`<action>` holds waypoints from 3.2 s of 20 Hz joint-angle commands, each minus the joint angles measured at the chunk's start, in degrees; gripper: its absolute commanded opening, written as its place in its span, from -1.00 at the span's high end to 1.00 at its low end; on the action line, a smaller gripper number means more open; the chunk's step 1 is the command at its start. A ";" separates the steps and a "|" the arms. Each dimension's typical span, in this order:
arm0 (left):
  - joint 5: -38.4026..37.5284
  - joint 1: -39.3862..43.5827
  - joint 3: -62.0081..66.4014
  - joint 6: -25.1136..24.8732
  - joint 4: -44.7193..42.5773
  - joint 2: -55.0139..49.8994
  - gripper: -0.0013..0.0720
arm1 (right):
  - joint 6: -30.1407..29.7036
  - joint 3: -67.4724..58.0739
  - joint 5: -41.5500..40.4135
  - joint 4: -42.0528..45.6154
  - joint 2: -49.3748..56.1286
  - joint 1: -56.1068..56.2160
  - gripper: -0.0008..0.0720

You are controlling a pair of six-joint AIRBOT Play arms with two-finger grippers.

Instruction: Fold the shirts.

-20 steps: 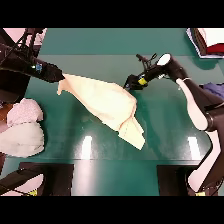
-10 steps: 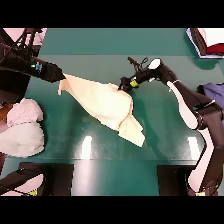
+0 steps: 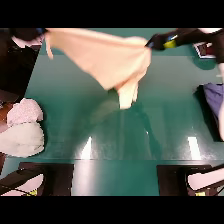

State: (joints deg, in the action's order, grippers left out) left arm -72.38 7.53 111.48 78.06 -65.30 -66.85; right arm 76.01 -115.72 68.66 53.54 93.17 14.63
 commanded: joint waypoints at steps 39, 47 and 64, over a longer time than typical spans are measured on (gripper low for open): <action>3.28 0.61 -19.82 4.44 5.27 -14.49 -0.73 | 2.03 31.10 -1.14 3.58 -15.30 -9.51 -0.25; 26.60 22.23 -46.14 6.14 22.77 -14.99 -0.73 | 1.84 55.60 -2.54 3.50 -34.73 -17.73 -0.25; 40.39 33.86 -48.50 4.42 39.26 -24.39 -0.73 | 1.81 61.90 -4.63 3.50 -42.51 -19.02 -0.25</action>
State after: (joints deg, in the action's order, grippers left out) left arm -34.15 41.08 63.00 84.03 -28.10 -90.89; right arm 77.82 -53.87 64.07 57.04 50.74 -4.43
